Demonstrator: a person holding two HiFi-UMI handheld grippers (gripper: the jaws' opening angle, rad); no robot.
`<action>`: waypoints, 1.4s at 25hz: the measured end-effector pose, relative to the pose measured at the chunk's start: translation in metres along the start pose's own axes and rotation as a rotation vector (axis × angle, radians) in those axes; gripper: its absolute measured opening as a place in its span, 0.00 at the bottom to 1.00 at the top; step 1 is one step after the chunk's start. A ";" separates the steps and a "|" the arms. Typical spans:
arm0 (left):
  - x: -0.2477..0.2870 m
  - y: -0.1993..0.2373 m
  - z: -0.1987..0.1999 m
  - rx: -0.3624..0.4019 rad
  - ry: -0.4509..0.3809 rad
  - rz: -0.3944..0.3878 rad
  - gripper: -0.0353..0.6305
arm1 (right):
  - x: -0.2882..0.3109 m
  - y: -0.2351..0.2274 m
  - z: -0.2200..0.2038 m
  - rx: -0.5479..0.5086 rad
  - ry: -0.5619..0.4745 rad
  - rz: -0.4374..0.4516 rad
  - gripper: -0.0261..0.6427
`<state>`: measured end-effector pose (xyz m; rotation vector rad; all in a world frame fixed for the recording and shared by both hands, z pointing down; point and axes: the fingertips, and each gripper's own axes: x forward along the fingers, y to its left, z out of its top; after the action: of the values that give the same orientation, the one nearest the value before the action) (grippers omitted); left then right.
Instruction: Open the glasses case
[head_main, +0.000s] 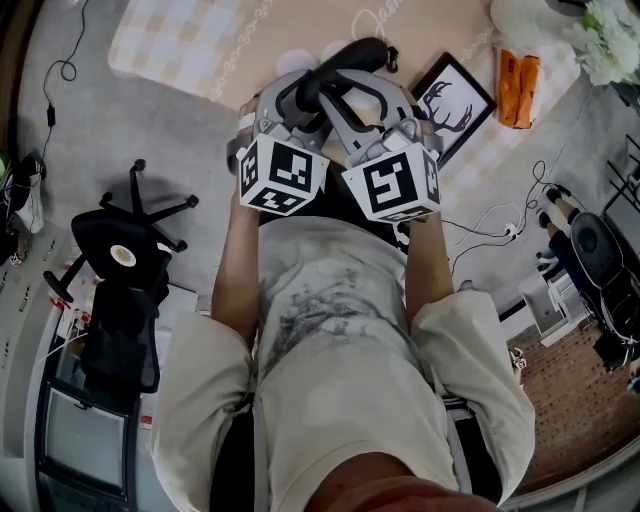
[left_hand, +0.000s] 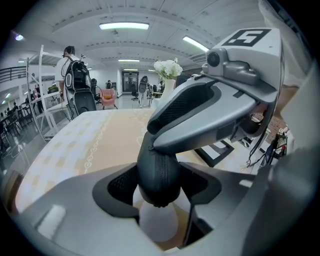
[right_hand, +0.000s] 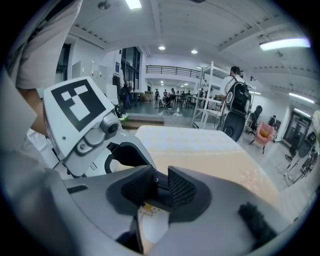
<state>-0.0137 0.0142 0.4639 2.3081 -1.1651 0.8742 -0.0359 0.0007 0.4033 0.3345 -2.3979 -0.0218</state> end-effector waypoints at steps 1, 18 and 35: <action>0.000 0.000 0.000 -0.001 0.000 -0.001 0.45 | 0.000 0.000 0.000 0.001 0.000 -0.002 0.19; 0.000 0.001 -0.004 -0.013 -0.006 -0.006 0.45 | 0.001 -0.009 -0.004 0.021 0.002 -0.039 0.25; 0.001 0.002 -0.005 -0.024 -0.016 -0.018 0.45 | 0.001 -0.019 -0.007 0.028 0.016 -0.081 0.25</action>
<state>-0.0170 0.0155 0.4683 2.3069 -1.1533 0.8327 -0.0273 -0.0171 0.4072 0.4431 -2.3696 -0.0222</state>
